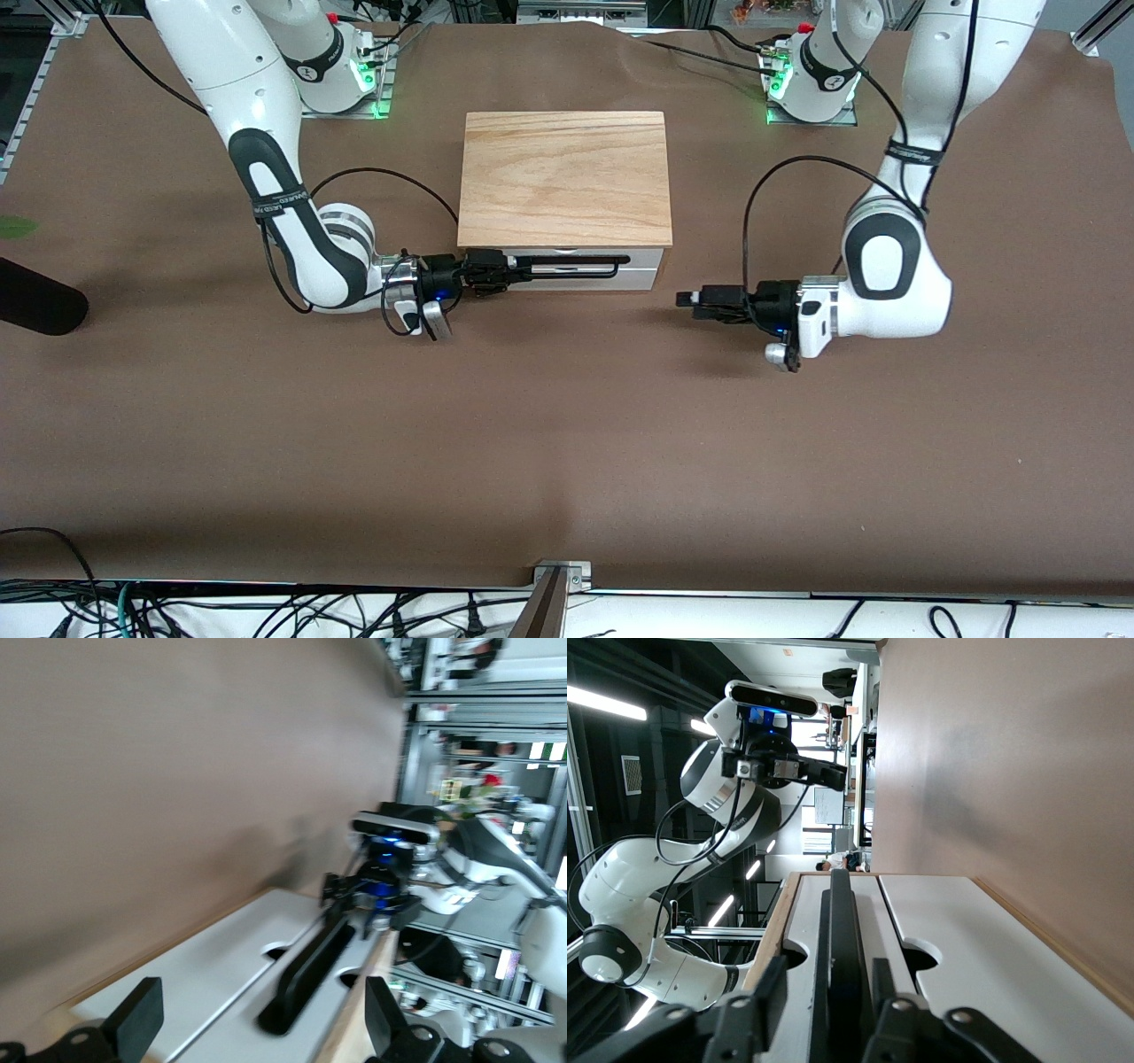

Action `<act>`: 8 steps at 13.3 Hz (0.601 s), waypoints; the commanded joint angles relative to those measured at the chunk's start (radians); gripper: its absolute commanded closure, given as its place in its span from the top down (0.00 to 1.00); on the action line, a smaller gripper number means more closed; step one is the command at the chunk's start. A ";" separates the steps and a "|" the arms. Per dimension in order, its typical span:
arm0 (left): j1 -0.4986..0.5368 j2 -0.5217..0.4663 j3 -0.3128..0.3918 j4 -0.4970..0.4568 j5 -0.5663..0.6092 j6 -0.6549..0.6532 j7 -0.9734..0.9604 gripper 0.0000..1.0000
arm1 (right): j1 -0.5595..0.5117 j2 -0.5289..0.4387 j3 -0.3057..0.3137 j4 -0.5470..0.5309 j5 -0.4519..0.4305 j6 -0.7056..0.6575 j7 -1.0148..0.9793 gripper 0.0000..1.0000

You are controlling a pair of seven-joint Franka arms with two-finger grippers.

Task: Pull top drawer with both arms simultaneously
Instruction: 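Close the right gripper on the handle while the left gripper grasps it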

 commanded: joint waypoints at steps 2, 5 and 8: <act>-0.057 0.013 -0.026 -0.068 -0.227 0.007 0.267 1.00 | 0.019 0.022 0.006 0.003 0.070 -0.007 -0.023 0.23; -0.100 0.074 -0.047 -0.135 -0.456 0.009 0.600 1.00 | 0.019 0.026 0.006 0.011 0.070 -0.010 -0.026 0.06; -0.100 0.083 -0.053 -0.174 -0.467 0.001 0.705 1.00 | 0.019 0.026 0.006 0.012 0.070 -0.010 -0.030 0.03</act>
